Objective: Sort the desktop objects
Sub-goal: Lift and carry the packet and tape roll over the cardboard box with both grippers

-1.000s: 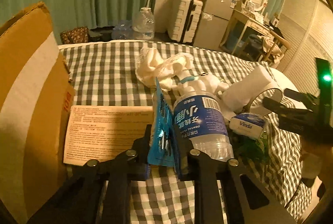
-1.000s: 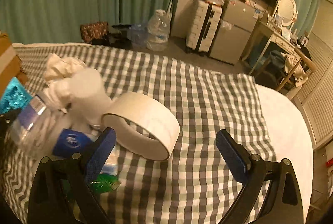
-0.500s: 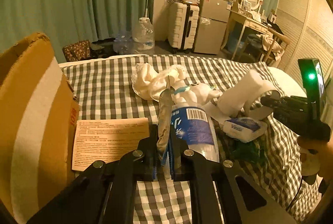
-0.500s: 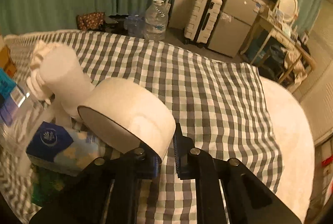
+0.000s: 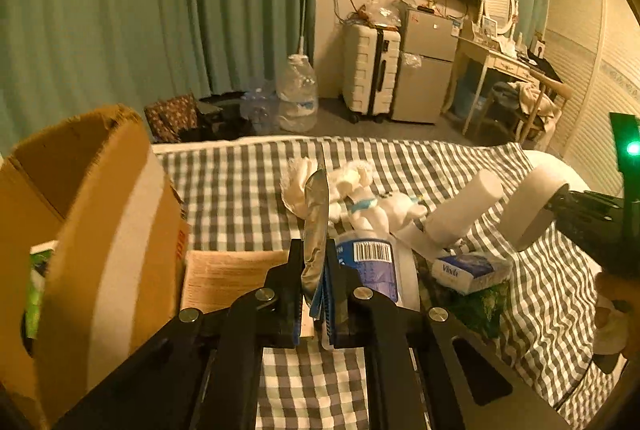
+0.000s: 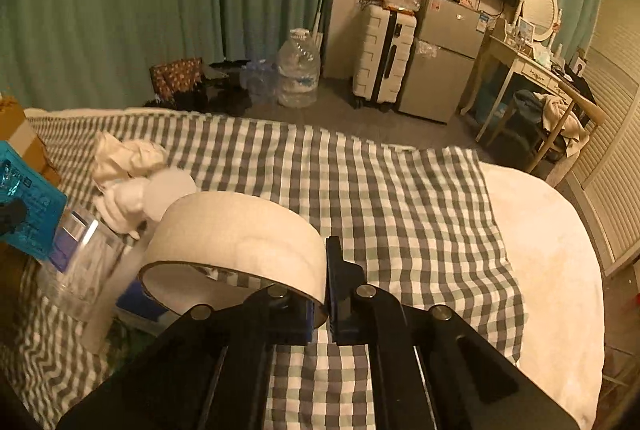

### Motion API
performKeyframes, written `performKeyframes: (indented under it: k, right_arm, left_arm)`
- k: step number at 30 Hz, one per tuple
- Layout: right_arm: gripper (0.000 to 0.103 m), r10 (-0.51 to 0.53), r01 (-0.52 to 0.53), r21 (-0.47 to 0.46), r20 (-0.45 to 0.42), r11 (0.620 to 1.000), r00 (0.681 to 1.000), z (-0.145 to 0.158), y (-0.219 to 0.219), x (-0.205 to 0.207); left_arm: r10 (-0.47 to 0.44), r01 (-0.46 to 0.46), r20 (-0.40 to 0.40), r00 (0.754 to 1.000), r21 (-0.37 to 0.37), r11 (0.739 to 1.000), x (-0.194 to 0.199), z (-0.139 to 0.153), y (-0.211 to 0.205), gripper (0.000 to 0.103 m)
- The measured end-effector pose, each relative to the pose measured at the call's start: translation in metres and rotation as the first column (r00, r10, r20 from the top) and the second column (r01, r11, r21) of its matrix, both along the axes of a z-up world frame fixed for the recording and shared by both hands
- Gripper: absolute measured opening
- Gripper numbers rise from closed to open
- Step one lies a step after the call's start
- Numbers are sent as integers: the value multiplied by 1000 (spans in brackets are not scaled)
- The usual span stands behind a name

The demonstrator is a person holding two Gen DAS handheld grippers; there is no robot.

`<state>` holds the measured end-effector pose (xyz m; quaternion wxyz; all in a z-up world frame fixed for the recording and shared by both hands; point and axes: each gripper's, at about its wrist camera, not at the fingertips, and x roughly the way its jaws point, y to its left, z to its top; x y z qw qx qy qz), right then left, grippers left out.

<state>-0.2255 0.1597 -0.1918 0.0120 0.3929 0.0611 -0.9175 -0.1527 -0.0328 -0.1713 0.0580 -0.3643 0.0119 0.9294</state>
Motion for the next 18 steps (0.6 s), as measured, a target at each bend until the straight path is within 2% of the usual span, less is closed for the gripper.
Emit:
performKeyframes:
  k: [18]
  right_arm:
    - [5, -18, 11, -63, -107, 998, 994, 52, 17, 42]
  left_arm:
    - [16, -18, -67, 998, -31, 999, 27, 44, 8, 9]
